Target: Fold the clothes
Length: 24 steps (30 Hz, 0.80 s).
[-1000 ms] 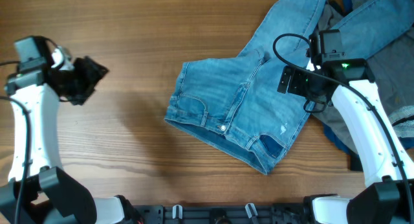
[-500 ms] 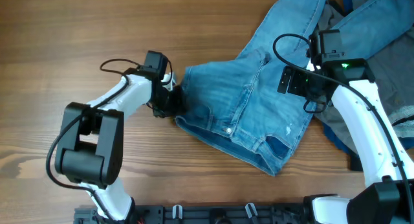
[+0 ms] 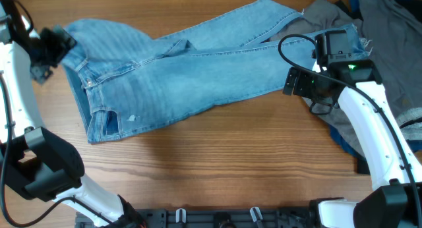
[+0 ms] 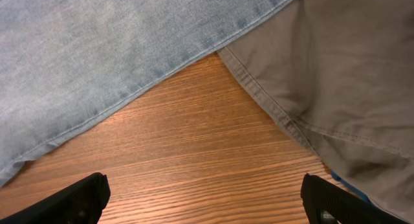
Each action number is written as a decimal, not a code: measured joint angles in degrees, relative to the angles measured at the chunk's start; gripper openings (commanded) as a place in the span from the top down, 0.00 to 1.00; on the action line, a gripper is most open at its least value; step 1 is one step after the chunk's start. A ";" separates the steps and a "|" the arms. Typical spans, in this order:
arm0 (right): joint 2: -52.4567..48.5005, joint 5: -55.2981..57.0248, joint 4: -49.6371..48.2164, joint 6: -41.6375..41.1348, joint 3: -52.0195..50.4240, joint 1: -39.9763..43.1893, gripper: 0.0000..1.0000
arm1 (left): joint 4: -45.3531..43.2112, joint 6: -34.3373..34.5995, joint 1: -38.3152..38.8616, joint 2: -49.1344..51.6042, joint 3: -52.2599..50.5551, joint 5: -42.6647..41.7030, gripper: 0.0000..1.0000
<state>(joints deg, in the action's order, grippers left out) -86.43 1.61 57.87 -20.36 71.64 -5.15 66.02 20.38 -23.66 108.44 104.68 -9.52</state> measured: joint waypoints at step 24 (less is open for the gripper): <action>0.00 0.00 0.15 0.00 0.00 0.00 0.00 | -10.45 15.56 3.21 -1.16 -40.83 8.50 0.96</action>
<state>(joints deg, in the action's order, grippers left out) -86.43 1.61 58.02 -20.36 71.64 -5.15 55.57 35.94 -20.45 107.28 63.86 -1.02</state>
